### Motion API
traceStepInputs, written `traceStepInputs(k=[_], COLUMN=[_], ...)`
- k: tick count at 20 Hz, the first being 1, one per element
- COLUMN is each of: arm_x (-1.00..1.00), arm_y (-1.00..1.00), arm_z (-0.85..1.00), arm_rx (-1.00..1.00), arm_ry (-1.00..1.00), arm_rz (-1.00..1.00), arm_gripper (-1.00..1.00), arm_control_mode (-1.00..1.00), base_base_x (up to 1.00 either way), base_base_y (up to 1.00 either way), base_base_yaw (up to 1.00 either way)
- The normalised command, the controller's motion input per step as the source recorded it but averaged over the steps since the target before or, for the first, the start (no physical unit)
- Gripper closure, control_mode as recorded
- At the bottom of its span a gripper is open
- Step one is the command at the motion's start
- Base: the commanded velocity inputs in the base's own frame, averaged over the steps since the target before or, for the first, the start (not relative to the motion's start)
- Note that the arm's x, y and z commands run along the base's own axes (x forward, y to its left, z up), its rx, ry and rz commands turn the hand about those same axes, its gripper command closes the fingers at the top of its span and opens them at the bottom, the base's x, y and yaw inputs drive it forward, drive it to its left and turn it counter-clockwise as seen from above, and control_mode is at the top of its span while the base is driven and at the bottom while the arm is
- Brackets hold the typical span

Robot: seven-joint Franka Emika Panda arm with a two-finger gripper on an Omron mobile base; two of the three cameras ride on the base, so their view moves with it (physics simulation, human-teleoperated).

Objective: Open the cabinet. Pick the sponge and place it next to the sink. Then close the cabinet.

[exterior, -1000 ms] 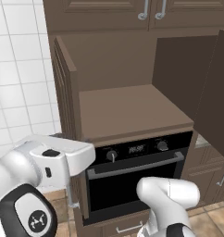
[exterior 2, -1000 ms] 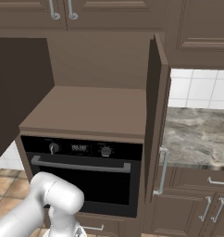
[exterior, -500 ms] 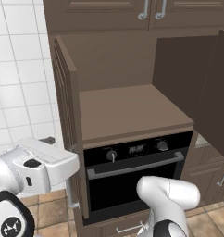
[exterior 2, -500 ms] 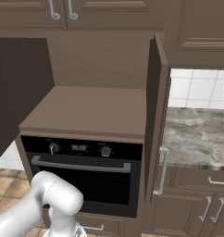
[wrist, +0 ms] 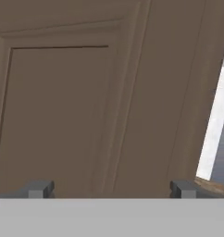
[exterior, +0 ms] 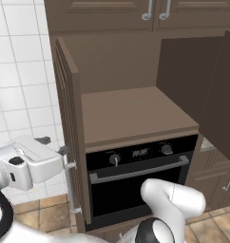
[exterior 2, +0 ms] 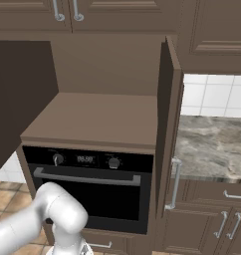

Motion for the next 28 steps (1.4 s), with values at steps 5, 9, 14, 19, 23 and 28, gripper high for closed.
traceStepInputs(k=[5,9,14,19,23,28], arm_x=[0.43,0.02,-0.18,-0.01,0.0,0.02], arm_y=[0.0,-0.14,-0.42,-0.58,-0.63,-0.66], arm_z=[-0.02,0.0,0.0,0.0,0.0,0.0], arm_rx=[-0.01,0.0,0.0,0.0,0.0,0.0], arm_ry=[0.0,0.0,0.0,0.0,0.0,0.0], arm_rz=[-0.07,0.0,0.0,0.0,0.0,0.03], arm_gripper=[-1.0,-1.0,-1.0,-1.0,-1.0,-1.0], arm_control_mode=[-1.0,-1.0,-1.0,-1.0,-1.0,-1.0], base_base_x=[0.0,0.0,0.0,0.0,0.0,0.0], base_base_y=[0.0,0.0,0.0,0.0,0.0,0.0], base_base_yaw=[0.0,0.0,0.0,0.0,0.0,0.0])
